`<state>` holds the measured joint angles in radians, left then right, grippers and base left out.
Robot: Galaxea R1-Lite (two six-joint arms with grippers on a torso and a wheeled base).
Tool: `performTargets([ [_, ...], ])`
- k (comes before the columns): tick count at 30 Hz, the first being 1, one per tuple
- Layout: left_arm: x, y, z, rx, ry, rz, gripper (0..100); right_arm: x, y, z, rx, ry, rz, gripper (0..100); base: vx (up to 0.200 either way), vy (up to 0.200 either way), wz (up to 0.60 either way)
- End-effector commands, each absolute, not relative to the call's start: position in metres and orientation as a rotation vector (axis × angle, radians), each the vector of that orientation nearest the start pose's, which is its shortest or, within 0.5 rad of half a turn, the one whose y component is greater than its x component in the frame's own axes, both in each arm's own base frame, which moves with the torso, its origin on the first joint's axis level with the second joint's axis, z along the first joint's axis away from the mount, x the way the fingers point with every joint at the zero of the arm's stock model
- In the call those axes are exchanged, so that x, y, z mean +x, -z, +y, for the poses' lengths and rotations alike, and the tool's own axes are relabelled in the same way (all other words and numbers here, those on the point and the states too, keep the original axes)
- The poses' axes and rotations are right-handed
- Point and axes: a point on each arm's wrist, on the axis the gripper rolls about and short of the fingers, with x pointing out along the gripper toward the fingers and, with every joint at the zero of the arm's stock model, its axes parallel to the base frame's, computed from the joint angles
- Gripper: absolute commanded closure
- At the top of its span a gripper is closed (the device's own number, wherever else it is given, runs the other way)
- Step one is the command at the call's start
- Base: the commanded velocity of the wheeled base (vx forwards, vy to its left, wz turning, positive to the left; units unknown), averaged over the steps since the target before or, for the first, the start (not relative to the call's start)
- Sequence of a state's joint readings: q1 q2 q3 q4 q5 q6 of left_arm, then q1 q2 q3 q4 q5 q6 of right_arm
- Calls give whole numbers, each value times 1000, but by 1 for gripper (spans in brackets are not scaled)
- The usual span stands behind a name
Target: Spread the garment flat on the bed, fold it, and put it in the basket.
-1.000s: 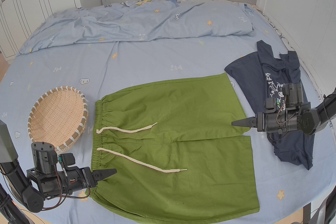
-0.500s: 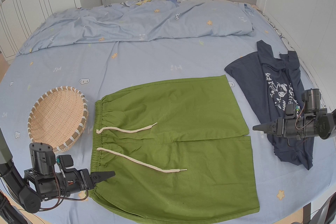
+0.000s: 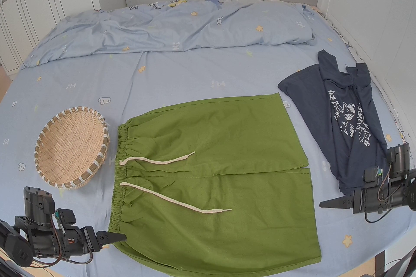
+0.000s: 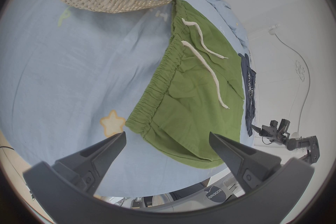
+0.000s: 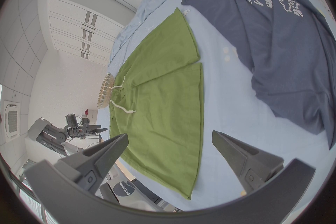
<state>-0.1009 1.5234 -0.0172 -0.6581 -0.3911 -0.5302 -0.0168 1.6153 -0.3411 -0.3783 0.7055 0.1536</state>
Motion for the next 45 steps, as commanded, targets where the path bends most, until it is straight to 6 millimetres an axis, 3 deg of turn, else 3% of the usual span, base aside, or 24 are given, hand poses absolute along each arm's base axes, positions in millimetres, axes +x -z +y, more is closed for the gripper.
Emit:
performTargets([
  [1, 134, -47, -21, -620, 201, 1015, 0, 171, -73, 16, 446, -600, 896, 0, 0, 0, 0],
  [8, 146, -31, -22, -626, 185, 1077, 0, 179, -76, 17, 421, -619, 833, 0, 0, 0, 0],
  [10, 154, -20, -23, -627, 173, 1108, 0, 194, -81, 22, 404, -644, 806, 0, 0, 0, 0],
  [28, 169, -19, -23, -635, 195, 1011, 0, 194, -82, 25, 389, -663, 802, 0, 0, 0, 0],
  [29, 169, -20, -22, -635, 193, 1007, 100, 194, -82, 26, 389, -666, 802, 0, 0, 0, 0],
  [43, 156, -38, -14, -652, 169, 949, 100, 176, -70, 24, 404, -649, 864, 0, 0, 0, 0],
  [45, 151, -41, -14, -648, 168, 956, 100, 157, -59, 21, 420, -629, 924, 0, 0, 0, 0],
])
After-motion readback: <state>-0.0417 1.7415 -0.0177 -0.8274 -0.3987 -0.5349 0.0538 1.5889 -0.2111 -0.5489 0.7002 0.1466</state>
